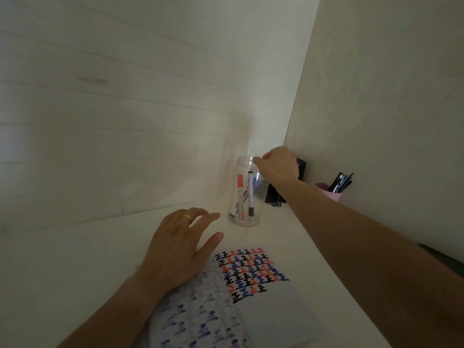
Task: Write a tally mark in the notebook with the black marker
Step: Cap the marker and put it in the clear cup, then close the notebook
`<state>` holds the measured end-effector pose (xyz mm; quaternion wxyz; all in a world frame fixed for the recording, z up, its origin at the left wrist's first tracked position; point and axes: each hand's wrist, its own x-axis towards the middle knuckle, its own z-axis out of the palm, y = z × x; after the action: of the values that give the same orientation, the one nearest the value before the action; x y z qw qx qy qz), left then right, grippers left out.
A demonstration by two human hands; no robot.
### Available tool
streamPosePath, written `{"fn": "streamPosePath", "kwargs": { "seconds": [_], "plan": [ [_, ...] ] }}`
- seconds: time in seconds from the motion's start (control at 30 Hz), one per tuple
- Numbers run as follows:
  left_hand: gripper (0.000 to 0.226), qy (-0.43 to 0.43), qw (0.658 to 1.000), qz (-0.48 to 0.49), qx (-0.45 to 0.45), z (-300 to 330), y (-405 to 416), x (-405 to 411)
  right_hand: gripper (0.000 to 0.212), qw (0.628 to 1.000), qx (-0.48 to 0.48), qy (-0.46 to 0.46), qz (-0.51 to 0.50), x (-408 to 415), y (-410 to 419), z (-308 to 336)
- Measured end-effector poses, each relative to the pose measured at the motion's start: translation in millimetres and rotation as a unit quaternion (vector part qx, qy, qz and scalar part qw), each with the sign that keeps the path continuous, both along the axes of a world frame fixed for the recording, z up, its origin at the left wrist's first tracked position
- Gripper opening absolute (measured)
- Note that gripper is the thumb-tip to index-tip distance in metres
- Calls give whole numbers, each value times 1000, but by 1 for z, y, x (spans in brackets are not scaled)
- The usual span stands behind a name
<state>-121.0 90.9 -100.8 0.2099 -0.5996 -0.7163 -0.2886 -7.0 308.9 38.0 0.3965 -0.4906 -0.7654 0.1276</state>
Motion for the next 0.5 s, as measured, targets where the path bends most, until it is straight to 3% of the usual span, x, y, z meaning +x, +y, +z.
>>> {"fn": "streamPosePath", "kwargs": {
  "seconds": [0.17,0.27,0.5],
  "plan": [
    [48,56,997,24,-40,-5,8,-17,38,995,61,-59,54,21,-40,-39],
    [49,70,995,22,-67,7,-15,15,39,989,65,-99,90,62,-81,-51],
    [53,7,995,25,-99,20,-91,77,43,977,-25,-176,115,164,-177,-87]
  ]
}}
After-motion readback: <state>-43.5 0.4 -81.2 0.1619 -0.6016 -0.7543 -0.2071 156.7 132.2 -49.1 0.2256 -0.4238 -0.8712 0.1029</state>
